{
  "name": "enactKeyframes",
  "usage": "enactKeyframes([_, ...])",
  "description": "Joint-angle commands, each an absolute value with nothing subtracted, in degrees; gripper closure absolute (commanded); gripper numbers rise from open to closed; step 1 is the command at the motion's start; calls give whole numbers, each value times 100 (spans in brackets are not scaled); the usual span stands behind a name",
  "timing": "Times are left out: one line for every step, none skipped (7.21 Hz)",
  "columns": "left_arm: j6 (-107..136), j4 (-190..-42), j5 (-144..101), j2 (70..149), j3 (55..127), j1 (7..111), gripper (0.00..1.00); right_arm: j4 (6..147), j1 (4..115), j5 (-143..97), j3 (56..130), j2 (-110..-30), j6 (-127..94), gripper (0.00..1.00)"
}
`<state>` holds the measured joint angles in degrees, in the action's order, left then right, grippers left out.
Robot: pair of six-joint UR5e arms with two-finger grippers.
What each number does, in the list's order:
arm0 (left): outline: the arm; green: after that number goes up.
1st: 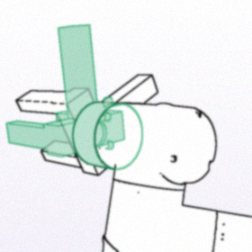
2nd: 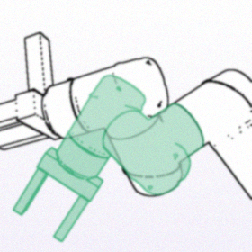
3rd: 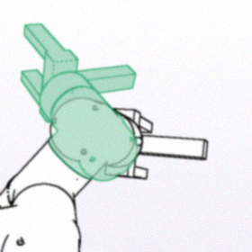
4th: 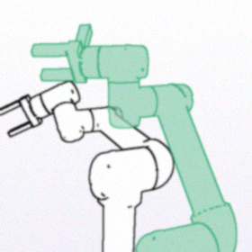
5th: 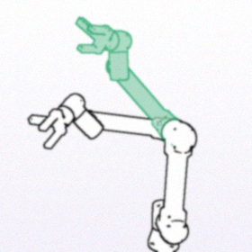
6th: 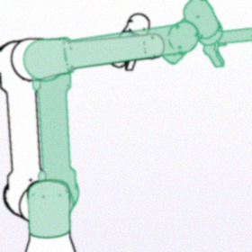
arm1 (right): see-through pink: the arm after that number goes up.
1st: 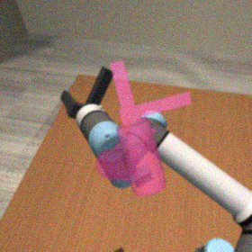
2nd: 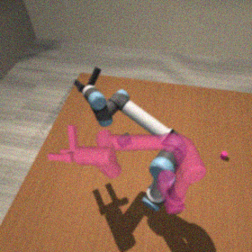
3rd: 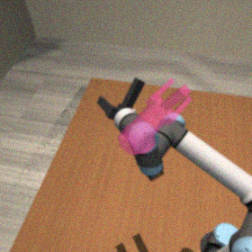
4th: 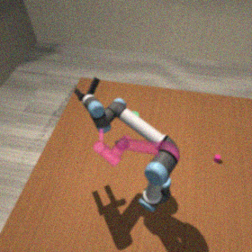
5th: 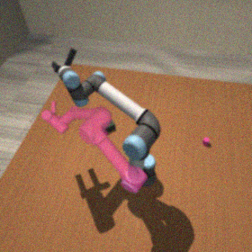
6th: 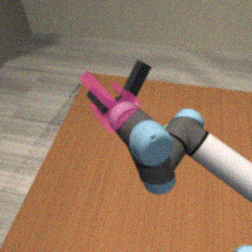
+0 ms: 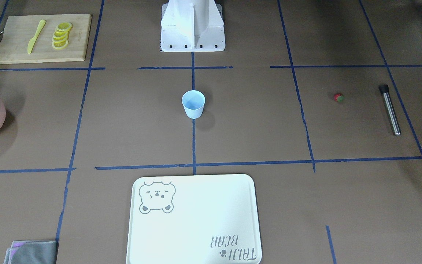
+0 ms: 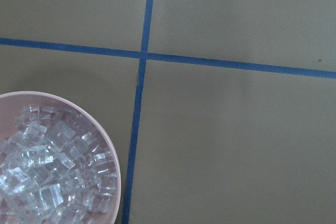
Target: Mash ice and strawberries in cup
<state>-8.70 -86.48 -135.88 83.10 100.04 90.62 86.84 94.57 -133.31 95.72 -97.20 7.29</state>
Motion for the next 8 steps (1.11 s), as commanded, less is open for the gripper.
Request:
enactKeyframes([-870,-8657,-13588,8314,10028,9062,0,8684,9457,-13368,9571,-9721,729,0])
enactKeyframes([-870,-8675,-13588,8332,9941,9044,0,8684,9440,-13368,9580,-9712,721,0])
enactKeyframes([-870,-8666,-13605,8323,9940,9044,0,8675,9405,-13368,9597,-9712,721,0])
enactKeyframes([-870,-8666,-13605,8323,9932,9044,0,8544,9300,-13368,9598,-9703,703,0])
enactKeyframes([-870,-8657,-13605,8323,9932,9044,0,8395,9186,-13438,9632,-9668,538,0])
enactKeyframes([-844,-8666,-13605,8323,9932,9027,0,8141,9080,-13639,9668,-9659,501,0])
enactKeyframes([-835,-8666,-13623,8323,9932,9026,0,8086,9027,-13736,9668,-9624,501,0])
enactKeyframes([-844,-8666,-13632,8323,9932,9026,0,8095,8722,-13729,9651,-9511,484,0])
